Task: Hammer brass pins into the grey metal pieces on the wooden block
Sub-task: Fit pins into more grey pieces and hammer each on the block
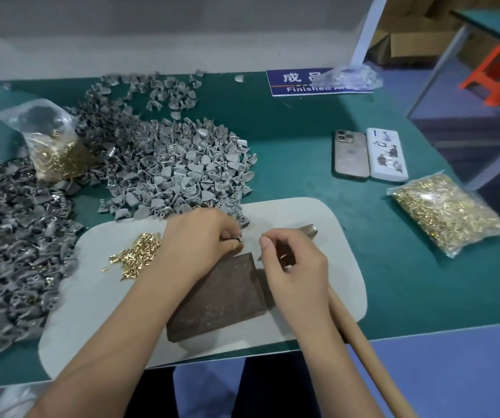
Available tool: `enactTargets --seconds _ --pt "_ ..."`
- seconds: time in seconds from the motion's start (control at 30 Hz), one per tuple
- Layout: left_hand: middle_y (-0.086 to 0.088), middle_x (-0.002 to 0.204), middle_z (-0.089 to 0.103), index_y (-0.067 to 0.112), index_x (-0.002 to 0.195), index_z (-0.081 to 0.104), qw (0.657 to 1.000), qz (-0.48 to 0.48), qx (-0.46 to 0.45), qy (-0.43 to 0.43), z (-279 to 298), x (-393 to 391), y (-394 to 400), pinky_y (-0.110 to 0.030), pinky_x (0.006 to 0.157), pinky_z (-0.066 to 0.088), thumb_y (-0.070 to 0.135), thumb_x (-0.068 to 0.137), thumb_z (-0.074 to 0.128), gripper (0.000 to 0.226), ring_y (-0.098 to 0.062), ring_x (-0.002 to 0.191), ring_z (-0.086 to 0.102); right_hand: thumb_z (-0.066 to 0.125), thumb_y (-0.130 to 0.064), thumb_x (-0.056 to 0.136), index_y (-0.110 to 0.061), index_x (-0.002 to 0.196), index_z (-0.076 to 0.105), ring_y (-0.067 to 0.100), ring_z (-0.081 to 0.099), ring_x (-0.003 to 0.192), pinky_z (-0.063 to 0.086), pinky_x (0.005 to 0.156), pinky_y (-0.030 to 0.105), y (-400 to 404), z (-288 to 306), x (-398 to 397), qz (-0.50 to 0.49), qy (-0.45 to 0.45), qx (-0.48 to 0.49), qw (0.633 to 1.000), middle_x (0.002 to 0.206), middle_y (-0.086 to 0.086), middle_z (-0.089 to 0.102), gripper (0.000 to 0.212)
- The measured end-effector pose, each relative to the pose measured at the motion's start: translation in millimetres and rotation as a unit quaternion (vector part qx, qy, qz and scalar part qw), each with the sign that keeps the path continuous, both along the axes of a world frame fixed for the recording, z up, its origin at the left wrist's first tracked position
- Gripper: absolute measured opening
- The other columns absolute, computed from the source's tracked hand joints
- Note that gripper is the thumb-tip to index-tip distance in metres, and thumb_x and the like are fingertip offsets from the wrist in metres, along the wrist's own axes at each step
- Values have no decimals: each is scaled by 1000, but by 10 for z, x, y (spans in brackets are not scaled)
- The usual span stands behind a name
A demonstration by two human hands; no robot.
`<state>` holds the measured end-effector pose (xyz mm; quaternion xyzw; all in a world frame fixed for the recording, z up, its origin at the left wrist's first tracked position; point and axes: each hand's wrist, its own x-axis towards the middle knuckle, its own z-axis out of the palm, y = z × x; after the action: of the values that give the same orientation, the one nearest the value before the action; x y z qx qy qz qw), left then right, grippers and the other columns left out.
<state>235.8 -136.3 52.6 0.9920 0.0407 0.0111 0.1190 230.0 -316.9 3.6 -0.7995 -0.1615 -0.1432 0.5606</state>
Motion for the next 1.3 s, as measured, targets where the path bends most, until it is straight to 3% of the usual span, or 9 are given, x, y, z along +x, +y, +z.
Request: enactTargets --seconds 0.1,0.2,0.4,0.53,0.67,0.87,1.0,1.13,1.3 --pt "19 94 67 42 99 72 999 -14 -16 -27 -6 -39 -20 -26 67 43 50 85 71 16 -7 93 63 68 -13 94 -19 94 71 10 65 84 52 75 28 -2 7 -3 7 -9 -14 1000 88 -12 68 7" --pt "21 100 59 40 98 69 988 -5 -123 -97 -15 -203 -16 -29 69 48 49 88 69 14 -1 84 56 68 -14 94 -20 94 71 8 64 85 50 76 22 -3 14 6 13 -15 -23 1000 88 -13 67 7" --pt "29 92 66 45 105 70 928 51 -318 -187 -80 -769 -82 -5 69 39 37 90 71 17 0 89 63 68 -12 93 -19 91 70 9 63 85 48 77 20 7 6 17 18 -26 -40 999 87 -11 68 7" --pt "24 89 73 47 99 71 905 56 -382 -176 -125 -1003 -64 -13 72 47 35 91 72 14 -2 86 68 72 -5 91 -14 91 71 9 61 81 46 75 19 0 67 -20 23 -56 -41 997 86 -6 67 9" --pt "25 89 70 54 101 69 918 64 -353 -169 -140 -1113 -30 -10 73 44 31 93 69 24 0 86 64 73 -6 92 -14 93 73 13 61 76 47 74 24 14 152 -218 56 -72 -27 996 87 -7 67 8" --pt "26 91 68 37 113 74 933 41 -316 -166 -143 -1215 -29 -8 80 40 37 95 61 22 2 94 60 70 -11 93 -18 94 73 16 66 87 51 76 30 -1 210 -612 73 -38 -14 997 92 -12 69 8" --pt "23 95 69 40 109 72 936 43 -314 -155 -178 -1247 18 -18 84 44 36 95 63 16 -1 96 61 72 -9 93 -24 94 73 17 66 90 49 76 25 2 248 -707 58 16 -13 998 93 -10 71 15" --pt "18 87 63 41 107 72 950 12 -285 -126 -184 -1218 95 -27 83 42 34 97 62 17 -6 94 55 72 -16 92 -26 94 73 12 62 86 51 76 33 20 232 -759 18 32 -81 996 90 -13 69 10" --pt "12 96 62 32 112 69 947 35 -279 -152 -158 -1175 132 -34 84 46 38 101 53 21 -13 95 56 70 -22 91 -29 91 72 8 59 85 51 77 34 92 286 -783 -9 26 -120 992 88 -14 66 7"
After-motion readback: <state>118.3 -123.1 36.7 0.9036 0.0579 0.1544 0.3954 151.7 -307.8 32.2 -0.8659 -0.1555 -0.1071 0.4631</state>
